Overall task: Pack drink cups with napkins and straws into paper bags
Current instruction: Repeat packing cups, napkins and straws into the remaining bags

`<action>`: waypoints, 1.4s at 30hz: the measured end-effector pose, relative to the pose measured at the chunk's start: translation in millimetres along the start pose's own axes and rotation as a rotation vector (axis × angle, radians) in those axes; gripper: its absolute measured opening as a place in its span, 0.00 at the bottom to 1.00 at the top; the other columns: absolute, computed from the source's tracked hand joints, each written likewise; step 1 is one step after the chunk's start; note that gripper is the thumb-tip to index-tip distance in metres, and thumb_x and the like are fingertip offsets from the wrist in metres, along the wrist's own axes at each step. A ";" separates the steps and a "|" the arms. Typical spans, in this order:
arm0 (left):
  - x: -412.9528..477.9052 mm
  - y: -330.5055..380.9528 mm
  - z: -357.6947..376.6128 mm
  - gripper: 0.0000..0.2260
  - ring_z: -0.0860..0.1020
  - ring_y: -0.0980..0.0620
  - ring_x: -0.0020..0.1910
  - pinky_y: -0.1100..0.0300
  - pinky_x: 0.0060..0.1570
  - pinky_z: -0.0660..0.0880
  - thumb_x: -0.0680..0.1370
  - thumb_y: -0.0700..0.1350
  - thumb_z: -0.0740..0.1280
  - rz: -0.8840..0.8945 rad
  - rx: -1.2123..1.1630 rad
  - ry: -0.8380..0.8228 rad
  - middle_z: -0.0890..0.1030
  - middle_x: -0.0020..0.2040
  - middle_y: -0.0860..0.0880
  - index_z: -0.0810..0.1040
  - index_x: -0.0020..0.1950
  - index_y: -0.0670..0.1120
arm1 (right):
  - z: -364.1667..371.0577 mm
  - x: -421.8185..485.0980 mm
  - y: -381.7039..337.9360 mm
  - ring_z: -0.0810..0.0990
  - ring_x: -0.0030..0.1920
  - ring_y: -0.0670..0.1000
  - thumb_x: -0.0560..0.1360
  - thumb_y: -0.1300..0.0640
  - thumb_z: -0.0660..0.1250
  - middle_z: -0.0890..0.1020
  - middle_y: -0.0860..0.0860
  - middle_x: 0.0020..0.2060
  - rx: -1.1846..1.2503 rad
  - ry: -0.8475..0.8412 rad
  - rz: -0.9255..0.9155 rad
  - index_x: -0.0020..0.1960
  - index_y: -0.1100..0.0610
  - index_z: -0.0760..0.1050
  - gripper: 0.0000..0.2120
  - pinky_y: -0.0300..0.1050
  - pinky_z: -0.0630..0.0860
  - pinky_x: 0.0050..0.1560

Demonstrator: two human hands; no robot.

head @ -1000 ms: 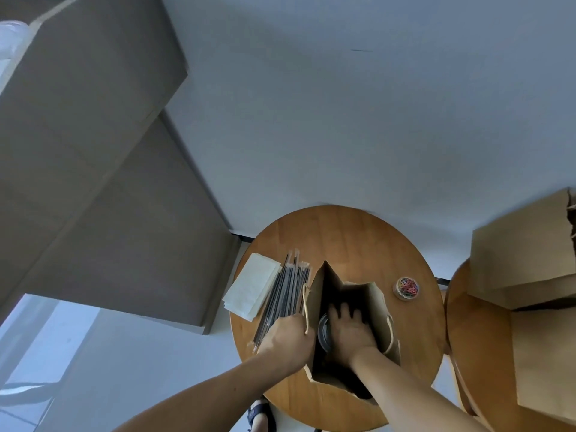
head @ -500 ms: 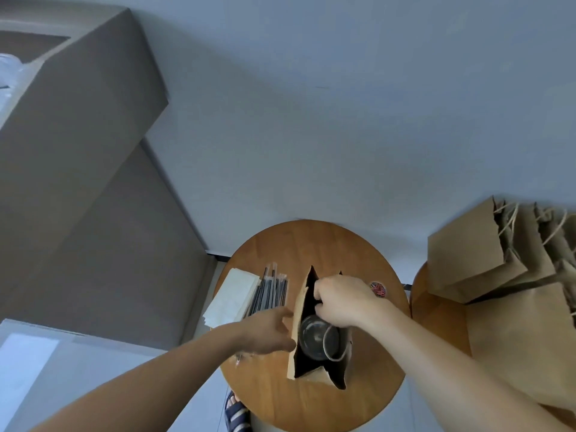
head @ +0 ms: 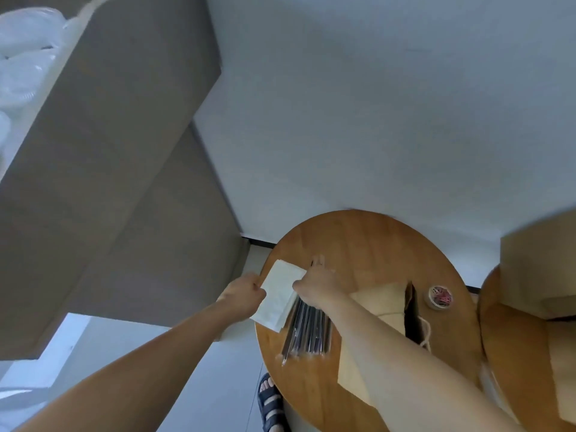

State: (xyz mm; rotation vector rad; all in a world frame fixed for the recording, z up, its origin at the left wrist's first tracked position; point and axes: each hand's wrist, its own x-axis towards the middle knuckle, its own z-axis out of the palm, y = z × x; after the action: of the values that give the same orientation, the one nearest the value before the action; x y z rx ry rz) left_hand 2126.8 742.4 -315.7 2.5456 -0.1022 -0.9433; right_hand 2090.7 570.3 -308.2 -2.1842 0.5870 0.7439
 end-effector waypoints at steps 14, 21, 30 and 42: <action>75.5 -40.9 33.5 0.11 0.73 0.56 0.38 0.63 0.31 0.66 0.78 0.43 0.59 -0.122 -0.073 -0.080 0.74 0.43 0.53 0.73 0.59 0.48 | 102.9 83.1 33.4 0.75 0.29 0.51 0.76 0.54 0.65 0.78 0.52 0.33 0.222 0.052 0.315 0.41 0.58 0.73 0.09 0.40 0.67 0.28; 76.9 -46.3 37.1 0.12 0.71 0.56 0.36 0.64 0.30 0.67 0.78 0.43 0.58 -0.133 -0.128 -0.064 0.72 0.41 0.54 0.74 0.61 0.47 | 122.4 92.3 37.4 0.79 0.31 0.49 0.74 0.47 0.66 0.80 0.49 0.34 0.177 0.124 0.372 0.41 0.55 0.75 0.11 0.37 0.69 0.27; 70.6 -51.6 37.4 0.15 0.69 0.57 0.37 0.66 0.30 0.67 0.80 0.45 0.60 -0.145 -0.160 -0.064 0.70 0.43 0.56 0.72 0.67 0.48 | 132.1 100.0 38.5 0.77 0.28 0.50 0.74 0.54 0.64 0.79 0.50 0.30 0.143 0.160 0.337 0.38 0.57 0.75 0.09 0.37 0.65 0.25; 61.6 -32.6 37.2 0.18 0.78 0.45 0.56 0.52 0.55 0.78 0.80 0.54 0.66 -0.245 -0.704 -0.187 0.80 0.59 0.45 0.75 0.64 0.45 | 117.5 32.6 40.8 0.68 0.29 0.49 0.64 0.63 0.65 0.68 0.52 0.27 1.089 0.201 -0.071 0.30 0.54 0.64 0.11 0.42 0.65 0.30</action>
State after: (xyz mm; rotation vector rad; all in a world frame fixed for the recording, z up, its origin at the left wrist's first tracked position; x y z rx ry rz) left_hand 2147.9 745.7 -391.7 1.8418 0.4242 -1.0709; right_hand 2051.6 629.2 -415.6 -1.2431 0.7689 0.0756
